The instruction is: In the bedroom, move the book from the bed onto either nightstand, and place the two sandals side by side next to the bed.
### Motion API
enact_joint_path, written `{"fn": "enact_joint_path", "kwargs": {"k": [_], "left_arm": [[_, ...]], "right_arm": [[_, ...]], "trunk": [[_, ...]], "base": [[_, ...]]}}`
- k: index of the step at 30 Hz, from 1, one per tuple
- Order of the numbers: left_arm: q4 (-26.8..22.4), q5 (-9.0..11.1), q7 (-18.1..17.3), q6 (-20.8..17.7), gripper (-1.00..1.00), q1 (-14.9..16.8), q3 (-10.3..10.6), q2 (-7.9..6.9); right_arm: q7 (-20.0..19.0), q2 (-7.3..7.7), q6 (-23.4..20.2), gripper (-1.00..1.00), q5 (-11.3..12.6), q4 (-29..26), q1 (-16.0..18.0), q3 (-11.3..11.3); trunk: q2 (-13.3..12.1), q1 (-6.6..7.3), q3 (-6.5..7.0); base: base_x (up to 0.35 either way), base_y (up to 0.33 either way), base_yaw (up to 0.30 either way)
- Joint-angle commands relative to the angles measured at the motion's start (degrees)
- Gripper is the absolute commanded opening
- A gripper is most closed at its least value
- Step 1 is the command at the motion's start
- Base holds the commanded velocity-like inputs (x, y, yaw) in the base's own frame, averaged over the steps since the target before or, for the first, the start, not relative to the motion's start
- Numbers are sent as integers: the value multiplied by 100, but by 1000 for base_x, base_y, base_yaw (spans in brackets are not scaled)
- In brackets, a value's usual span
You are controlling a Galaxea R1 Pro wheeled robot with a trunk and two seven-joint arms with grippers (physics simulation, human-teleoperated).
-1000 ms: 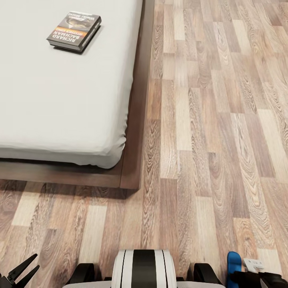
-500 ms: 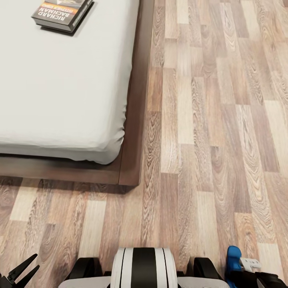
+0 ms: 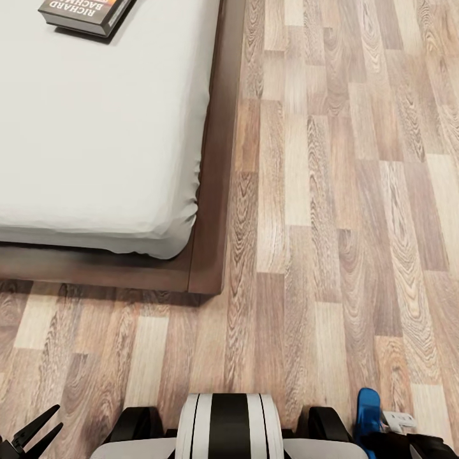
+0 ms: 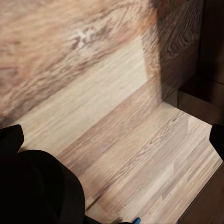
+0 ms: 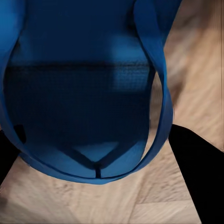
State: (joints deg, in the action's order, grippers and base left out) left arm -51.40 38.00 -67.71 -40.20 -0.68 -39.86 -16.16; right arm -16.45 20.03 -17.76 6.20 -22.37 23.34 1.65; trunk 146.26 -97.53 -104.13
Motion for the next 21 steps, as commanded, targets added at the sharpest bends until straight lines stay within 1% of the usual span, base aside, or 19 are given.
{"fn": "enact_joint_path", "kwargs": {"k": [1,21], "left_arm": [[-3,33,3,-49,100,-2,5,-1],[2,32,3,-51,100,-2,5,-1]], "right_arm": [[-16,-1,-52,-100,101,-13,-1,20],[-1,1,-43,-100,101,-7,1,28]], "trunk": [[1,0,-2],[1,0,-2]], "base": [[0,0,0],[0,0,0]]}}
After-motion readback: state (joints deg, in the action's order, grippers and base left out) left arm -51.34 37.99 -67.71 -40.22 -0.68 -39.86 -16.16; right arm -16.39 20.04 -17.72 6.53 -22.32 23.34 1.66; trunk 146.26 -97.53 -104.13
